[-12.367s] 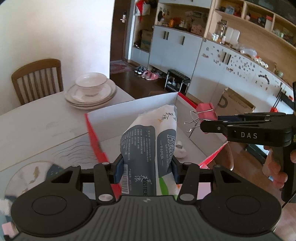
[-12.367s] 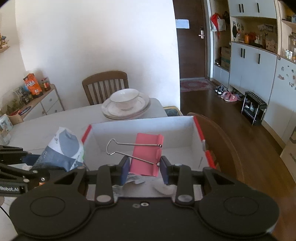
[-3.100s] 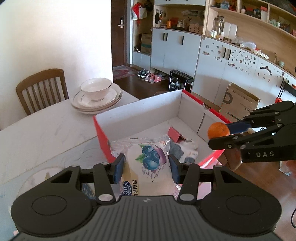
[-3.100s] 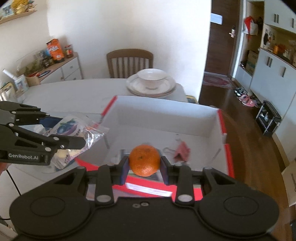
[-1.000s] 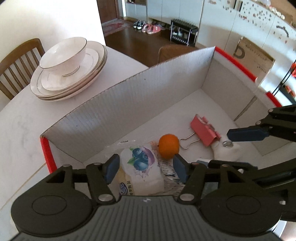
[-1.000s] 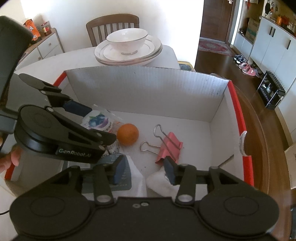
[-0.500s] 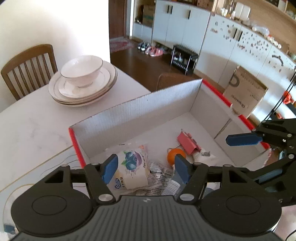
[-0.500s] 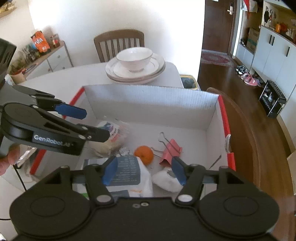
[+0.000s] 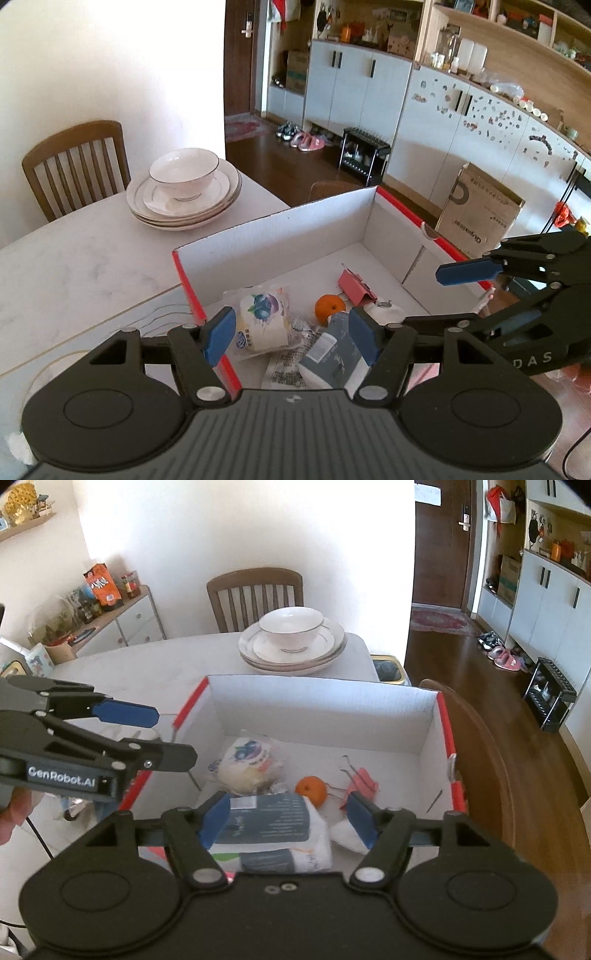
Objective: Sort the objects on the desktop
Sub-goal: 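Withdraw both grippers from the box back toward the table items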
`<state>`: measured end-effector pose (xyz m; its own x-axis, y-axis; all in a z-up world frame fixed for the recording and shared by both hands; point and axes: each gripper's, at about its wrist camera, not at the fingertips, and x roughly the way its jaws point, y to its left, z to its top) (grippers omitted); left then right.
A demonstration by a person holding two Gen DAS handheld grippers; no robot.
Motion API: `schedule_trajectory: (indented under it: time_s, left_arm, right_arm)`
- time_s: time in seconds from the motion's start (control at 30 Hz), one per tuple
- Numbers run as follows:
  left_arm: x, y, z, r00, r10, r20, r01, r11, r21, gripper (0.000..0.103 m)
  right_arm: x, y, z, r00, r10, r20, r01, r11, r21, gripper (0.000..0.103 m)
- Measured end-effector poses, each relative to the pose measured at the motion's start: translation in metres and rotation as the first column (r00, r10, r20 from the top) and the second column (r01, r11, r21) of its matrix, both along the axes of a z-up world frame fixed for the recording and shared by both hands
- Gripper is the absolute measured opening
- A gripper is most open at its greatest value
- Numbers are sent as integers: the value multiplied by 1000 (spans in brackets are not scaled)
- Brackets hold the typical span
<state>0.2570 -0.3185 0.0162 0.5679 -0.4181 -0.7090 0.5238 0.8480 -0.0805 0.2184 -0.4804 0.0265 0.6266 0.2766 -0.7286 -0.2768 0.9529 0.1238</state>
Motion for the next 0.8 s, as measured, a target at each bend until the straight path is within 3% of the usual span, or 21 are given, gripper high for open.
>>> schedule_trajectory:
  time_s: [0.3,0.57,0.8]
  left_arm:
    - [-31,37,4,1000,-21,5,21,999,-39,77]
    - [-51,87,4,1000,-9,25,11,999,-50,83]
    - [-65,132,6,999,3,37,0,997,-72,85]
  right_arm:
    - [-25,29,9,999,-1,45,2,1000,-29,82]
    - [-45,58,14,996,-17,84,17,1000,4,93]
    - [-56,90,17,994,-21,110,19,1000,20,97]
